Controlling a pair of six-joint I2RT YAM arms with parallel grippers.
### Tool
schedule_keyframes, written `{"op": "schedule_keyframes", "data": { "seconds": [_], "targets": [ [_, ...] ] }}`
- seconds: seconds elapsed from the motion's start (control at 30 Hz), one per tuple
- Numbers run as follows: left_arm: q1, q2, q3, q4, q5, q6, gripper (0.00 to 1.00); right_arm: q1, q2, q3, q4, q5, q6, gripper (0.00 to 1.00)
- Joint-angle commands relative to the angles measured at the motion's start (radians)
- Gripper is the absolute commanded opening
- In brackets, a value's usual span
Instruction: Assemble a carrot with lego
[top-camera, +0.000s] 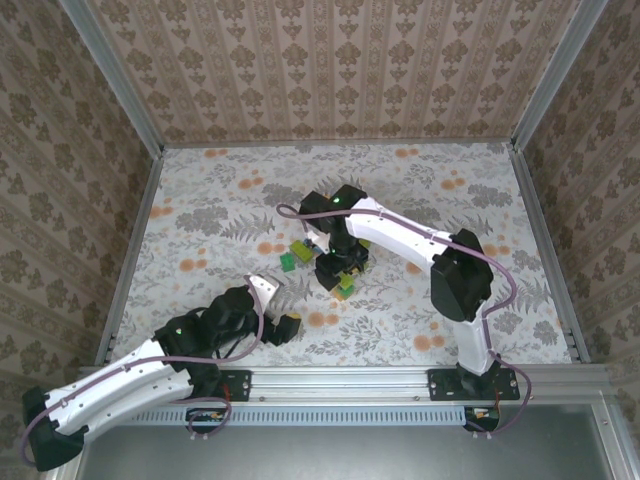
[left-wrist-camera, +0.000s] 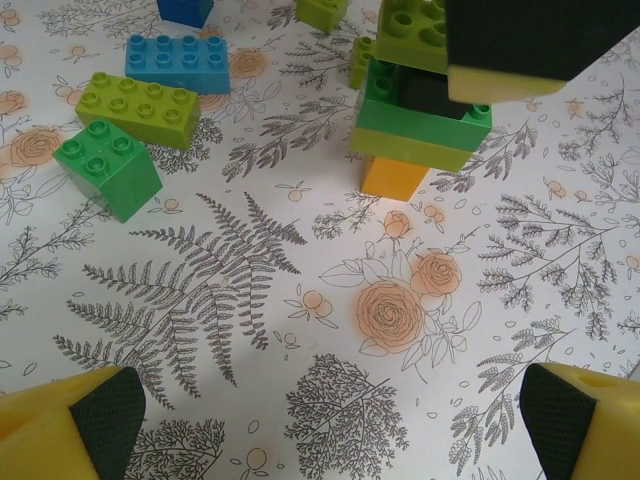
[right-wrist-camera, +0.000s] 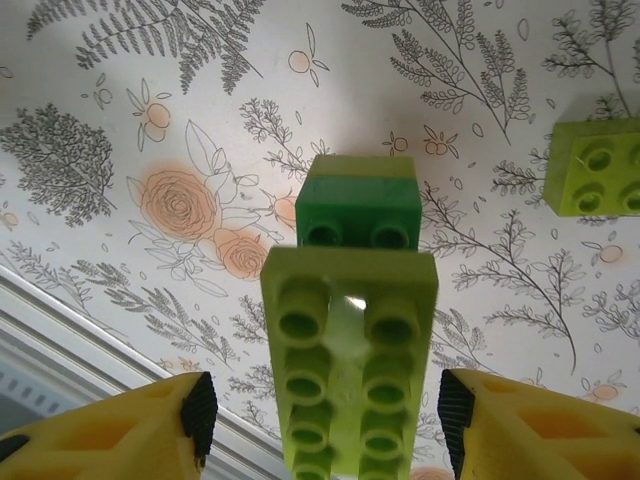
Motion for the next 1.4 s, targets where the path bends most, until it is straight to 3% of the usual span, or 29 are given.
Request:
{"op": "schedule_keyframes", "data": {
  "seconds": [0.0,0.17,0.2,0.27,0.43,0.47,1.37],
  "targets": [
    [-0.007,0.004,-0.005,0.016,0.007,0.018,1.00,-0.002,-0.068,0.047,-0.060,0.031,-0.016,0.64],
    [-0.007,0.004,-0.005,0.017,0.006,0.018,1.00,-0.011,-0.106,0.097,-0.088,0.085,-0.013,0.60],
    [-0.007,0.003,-0.005,0.017,0.005,0.018,1.00,-0.014,-0.114,0.102,-0.087,0.089,-0.009,0.56],
    [-0.008,0.004,-0.006,0.017,0.005,0.018,1.00,-0.017,-0.119,0.113,-0.087,0.085,-0.001,0.35],
    [-0.009,0.004,-0.005,0.017,0.006,0.018,1.00,-0.018,-0.091,0.116,-0.083,0.044,0.007,0.03],
    [-0.008,0.001,-0.005,0.017,0.005,0.019,1.00,-0.017,-0.081,0.115,-0.081,0.045,0.007,0.00],
    [-0.010,0.010,-0.004,0.019,0.000,0.018,1.00,-0.015,-0.024,0.041,-0.025,-0.004,0.001,0.00]
  ]
}}
